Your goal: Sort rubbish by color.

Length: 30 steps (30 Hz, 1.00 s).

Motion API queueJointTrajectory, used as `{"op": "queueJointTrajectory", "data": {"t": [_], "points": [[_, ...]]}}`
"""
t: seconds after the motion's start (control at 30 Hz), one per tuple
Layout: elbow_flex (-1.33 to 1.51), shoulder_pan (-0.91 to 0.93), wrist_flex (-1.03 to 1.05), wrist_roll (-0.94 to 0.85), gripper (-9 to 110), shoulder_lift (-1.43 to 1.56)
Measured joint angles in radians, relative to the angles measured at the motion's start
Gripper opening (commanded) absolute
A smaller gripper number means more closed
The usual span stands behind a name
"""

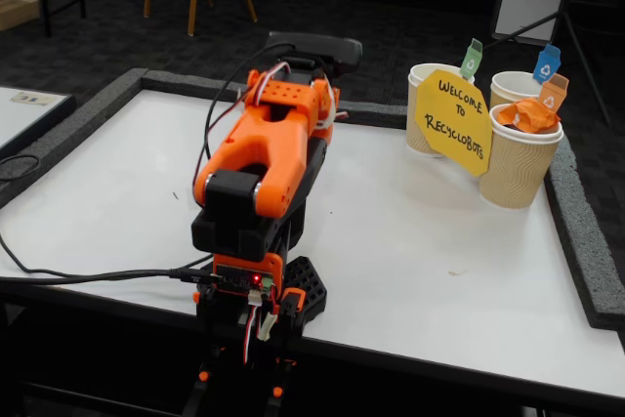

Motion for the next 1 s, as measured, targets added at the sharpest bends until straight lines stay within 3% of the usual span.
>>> {"op": "queueJointTrajectory", "data": {"t": [0.23, 0.6, 1.0], "points": [[0.021, 0.008, 0.003, 0.000, 0, 0.000], [0.021, 0.008, 0.218, 0.000, 0, 0.060], [0.021, 0.011, 0.298, 0.000, 0, 0.060]]}}
